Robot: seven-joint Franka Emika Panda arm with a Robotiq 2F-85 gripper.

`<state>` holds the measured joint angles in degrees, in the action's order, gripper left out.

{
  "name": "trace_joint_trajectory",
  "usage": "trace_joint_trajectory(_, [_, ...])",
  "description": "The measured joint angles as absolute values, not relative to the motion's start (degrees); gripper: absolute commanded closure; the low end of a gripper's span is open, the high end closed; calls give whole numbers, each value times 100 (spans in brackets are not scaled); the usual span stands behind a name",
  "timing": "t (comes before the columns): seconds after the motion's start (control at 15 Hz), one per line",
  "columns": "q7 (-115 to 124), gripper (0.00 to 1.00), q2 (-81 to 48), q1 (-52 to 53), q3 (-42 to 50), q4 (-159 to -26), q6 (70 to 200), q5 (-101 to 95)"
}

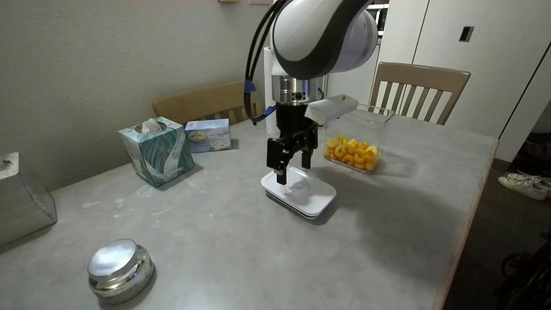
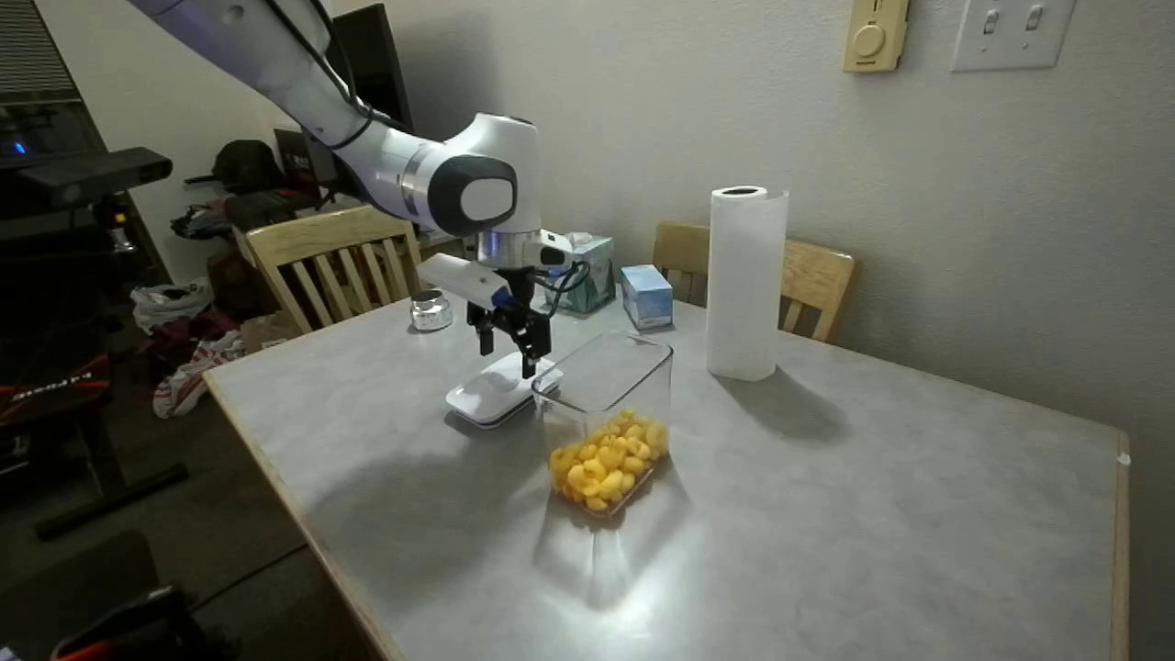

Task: Push the button then take the lid off the container

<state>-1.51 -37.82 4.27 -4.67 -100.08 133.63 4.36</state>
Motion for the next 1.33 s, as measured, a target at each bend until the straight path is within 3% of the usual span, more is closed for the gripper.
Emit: trace_joint_trajectory(1.33, [-150, 0, -2717, 439, -481, -9374, 12051, 469])
